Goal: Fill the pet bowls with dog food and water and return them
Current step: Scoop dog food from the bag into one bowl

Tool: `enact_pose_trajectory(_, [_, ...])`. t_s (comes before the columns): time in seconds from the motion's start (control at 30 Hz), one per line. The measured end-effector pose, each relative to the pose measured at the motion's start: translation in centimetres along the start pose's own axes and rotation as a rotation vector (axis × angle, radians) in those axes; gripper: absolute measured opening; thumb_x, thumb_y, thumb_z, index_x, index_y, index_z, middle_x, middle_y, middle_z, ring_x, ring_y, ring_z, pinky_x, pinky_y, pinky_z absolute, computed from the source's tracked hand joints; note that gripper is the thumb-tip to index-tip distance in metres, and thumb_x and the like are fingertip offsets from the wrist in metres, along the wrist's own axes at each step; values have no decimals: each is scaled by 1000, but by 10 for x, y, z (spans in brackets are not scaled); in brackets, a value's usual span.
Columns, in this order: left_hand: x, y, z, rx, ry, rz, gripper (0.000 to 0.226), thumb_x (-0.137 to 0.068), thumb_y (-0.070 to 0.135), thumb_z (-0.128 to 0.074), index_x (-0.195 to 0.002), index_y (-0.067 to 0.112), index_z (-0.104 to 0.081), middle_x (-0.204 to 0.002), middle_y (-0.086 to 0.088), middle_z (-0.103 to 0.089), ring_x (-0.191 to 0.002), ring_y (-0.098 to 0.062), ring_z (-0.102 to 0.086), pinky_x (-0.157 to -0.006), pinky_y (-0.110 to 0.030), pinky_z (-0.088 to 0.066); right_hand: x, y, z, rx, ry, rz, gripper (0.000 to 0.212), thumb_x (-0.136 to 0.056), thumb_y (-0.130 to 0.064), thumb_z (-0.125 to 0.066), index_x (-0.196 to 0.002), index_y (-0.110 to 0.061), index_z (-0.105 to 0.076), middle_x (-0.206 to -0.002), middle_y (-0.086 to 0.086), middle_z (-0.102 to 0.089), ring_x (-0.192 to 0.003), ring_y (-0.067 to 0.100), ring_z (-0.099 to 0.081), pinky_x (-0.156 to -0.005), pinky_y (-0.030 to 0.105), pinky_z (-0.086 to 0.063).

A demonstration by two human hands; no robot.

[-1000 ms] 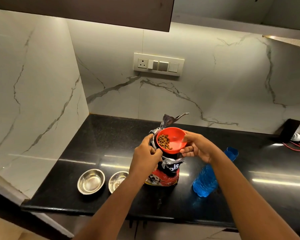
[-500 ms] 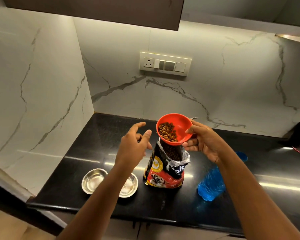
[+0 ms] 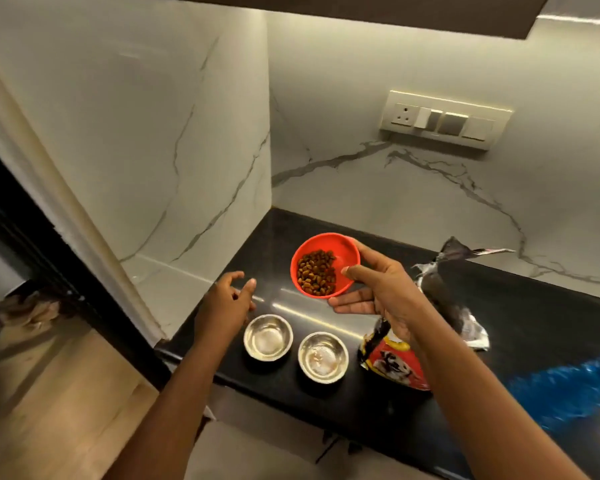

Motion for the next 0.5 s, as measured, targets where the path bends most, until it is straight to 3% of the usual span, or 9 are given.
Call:
enact_pose_trajectory(0.13, [-1, -71, -1, -136, 10, 155, 39, -96, 47, -54, -126, 22, -59, -68, 4, -73, -57, -16, -69, -77, -40, -59, -20, 39, -26, 72, 38, -35, 63, -96, 0, -61, -148, -35, -51, -104, 22, -77, -79, 43, -77, -66, 44, -66])
enact_pose_trajectory(0.33, [6, -130, -32, -318, -167, 253, 44, -91, 56, -55, -126, 29, -59, -82, 3, -74, -56, -9, -70, -78, -35, -60, -41, 97, -49, 184, 40, -105, 62, -95, -1, -63, -149, -30, -50, -104, 20, -77, -73, 39, -78, -59, 39, -65])
enact_pose_trajectory(0.43, [8, -135, -49, -252, -253, 247, 33, -91, 45, -62, -120, 30, -63, -72, 4, -74, -49, -7, -69, -66, -33, -61, -46, 110, -53, 259, 69, -99, 59, -95, -1, -63, -147, -27, -52, -98, 23, -77, -69, 34, -77, -57, 35, -65])
enact_pose_trajectory(0.5, [9, -136, -60, -74, -295, 279, 26, -93, 30, -65, -117, 22, -64, -69, -1, -75, -51, -12, -71, -57, -35, -62, -49, 117, -54, 326, 93, -75, 60, -94, -2, -66, -147, -27, -54, -93, 19, -78, -71, 39, -77, -62, 41, -65])
Point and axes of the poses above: each hand's wrist, its own x-axis away from the middle knuckle, its own z-axis out of the back of the hand, y = z × x, the point moved 2 cm from there along -x, towards the middle knuckle
